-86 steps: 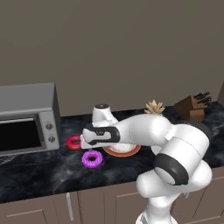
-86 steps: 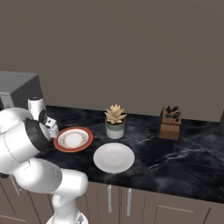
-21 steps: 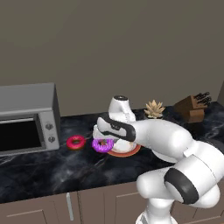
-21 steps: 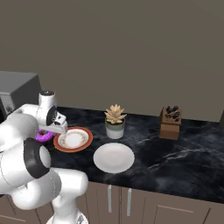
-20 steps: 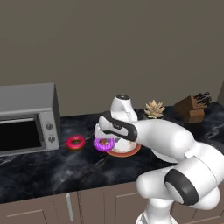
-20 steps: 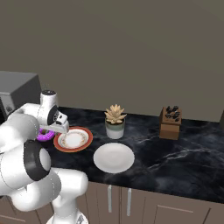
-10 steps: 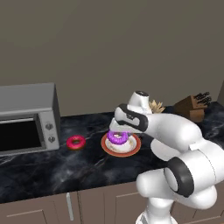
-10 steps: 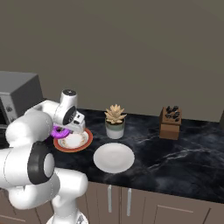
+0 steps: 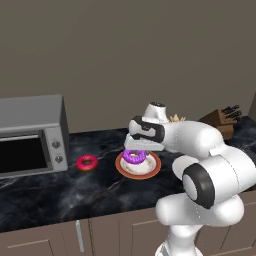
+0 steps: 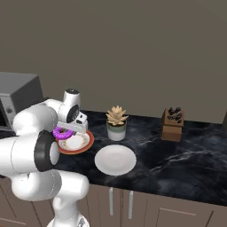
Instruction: Place the pastries on the plates.
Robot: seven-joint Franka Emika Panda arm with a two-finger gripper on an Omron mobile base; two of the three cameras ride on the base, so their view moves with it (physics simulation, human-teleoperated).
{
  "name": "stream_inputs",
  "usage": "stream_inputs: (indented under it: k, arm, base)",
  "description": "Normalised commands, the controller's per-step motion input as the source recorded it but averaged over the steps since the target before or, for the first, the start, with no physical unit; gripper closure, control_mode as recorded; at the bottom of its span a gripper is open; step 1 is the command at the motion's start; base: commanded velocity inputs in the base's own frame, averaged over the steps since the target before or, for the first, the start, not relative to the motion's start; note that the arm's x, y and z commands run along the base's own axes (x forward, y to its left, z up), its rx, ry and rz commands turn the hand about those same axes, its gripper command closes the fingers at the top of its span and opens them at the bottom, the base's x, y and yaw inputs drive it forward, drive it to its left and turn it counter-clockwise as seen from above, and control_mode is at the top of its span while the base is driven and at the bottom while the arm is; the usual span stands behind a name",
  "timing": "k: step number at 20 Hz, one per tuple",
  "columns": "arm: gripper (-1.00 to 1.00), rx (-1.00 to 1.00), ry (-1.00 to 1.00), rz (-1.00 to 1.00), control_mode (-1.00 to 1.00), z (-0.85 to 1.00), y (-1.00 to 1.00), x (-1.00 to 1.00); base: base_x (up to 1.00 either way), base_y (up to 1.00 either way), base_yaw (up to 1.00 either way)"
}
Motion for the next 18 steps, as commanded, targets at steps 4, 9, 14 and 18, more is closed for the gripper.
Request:
stream_inputs:
  k: [4, 9, 14, 18]
  arm:
    - [1.0, -0.03, 0.06, 0.0, -1.0, 0.0, -0.19, 0.05]
    - [1.0, 0.0, 0.0, 0.0, -1.0, -0.07, -0.03, 0.09]
    - [1.0, 0.0, 0.0, 0.0, -1.0, -0.28, 0.0, 0.14]
    - [1.0, -0.05, 0.0, 0.0, -1.0, -0.4, 0.0, 0.14]
  base:
    - [0.0, 0.0, 0.0]
    - [0.0, 0.0, 0.0]
    - [0.0, 0.0, 0.0]
    - [0.0, 0.0, 0.0]
